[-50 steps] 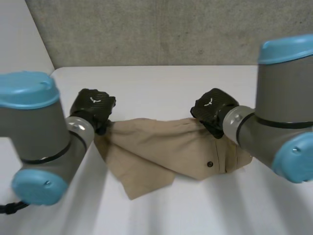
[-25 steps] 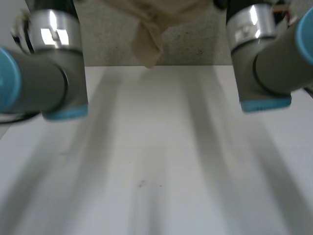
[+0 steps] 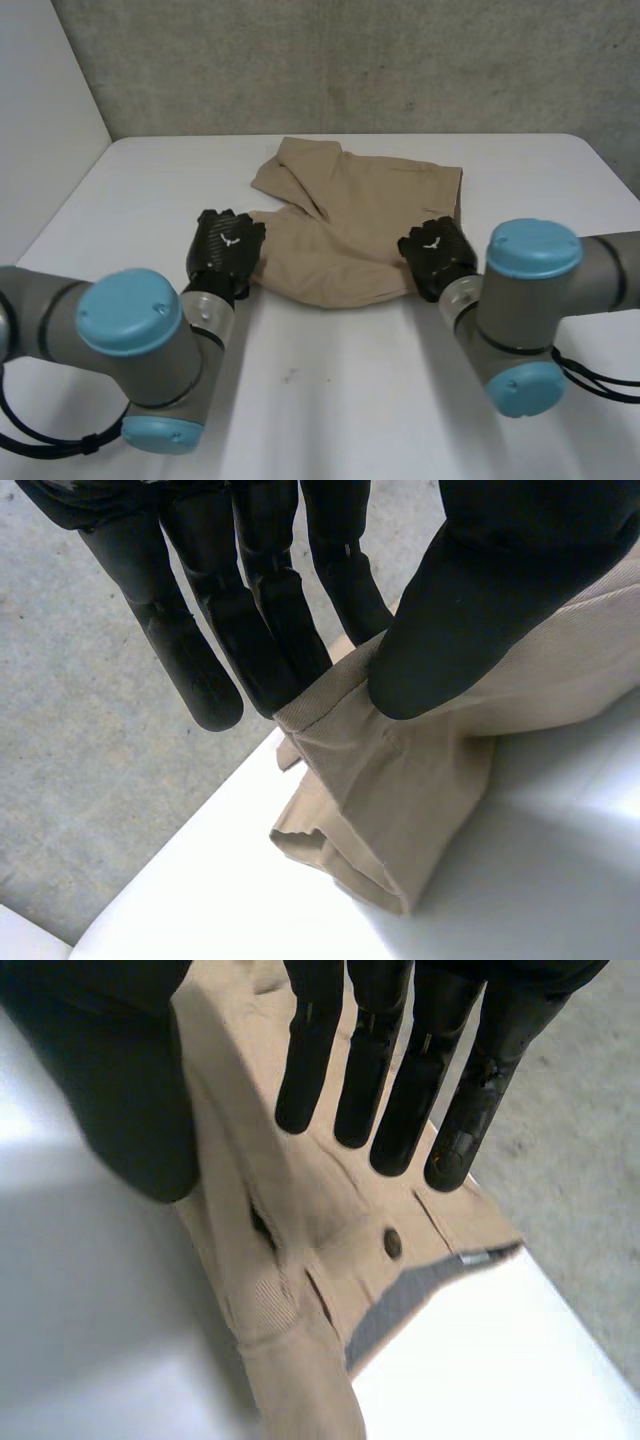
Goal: Fold the shorts.
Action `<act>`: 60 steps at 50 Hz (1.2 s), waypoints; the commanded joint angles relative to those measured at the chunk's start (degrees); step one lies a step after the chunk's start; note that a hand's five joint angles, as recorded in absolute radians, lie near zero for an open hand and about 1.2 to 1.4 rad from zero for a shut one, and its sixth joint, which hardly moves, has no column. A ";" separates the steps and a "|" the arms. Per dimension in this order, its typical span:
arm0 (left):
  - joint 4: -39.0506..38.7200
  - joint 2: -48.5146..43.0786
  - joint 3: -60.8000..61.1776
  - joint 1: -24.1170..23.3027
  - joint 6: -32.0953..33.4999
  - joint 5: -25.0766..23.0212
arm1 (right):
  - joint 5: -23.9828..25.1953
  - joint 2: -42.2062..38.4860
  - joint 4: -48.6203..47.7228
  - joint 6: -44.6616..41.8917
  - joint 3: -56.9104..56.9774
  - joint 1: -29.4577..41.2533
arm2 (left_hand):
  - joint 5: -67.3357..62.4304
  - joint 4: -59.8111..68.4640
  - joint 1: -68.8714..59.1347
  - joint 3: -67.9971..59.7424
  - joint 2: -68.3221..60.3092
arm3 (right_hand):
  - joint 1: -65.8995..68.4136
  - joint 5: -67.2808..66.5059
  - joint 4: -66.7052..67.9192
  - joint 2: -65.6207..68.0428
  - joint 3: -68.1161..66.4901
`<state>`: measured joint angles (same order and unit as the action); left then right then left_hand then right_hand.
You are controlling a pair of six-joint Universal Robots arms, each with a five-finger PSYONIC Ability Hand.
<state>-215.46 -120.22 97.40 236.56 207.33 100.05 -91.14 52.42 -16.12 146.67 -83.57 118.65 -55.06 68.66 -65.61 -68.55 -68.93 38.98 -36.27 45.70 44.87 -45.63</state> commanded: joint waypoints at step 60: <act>3.99 -0.28 -7.22 4.35 -6.76 -0.20 | 12.74 2.08 2.76 19.26 -3.97 -13.00 | -14.94 11.34 -14.39 -11.45 -11.07 | 26.56 -19.28 19.84 20.67 -19.92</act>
<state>-211.63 -119.84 90.39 240.88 200.57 99.79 -77.73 55.47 -10.94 165.66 -88.52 105.65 -55.06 68.81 -65.61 -68.55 -68.93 37.92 -32.54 44.07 43.92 -44.08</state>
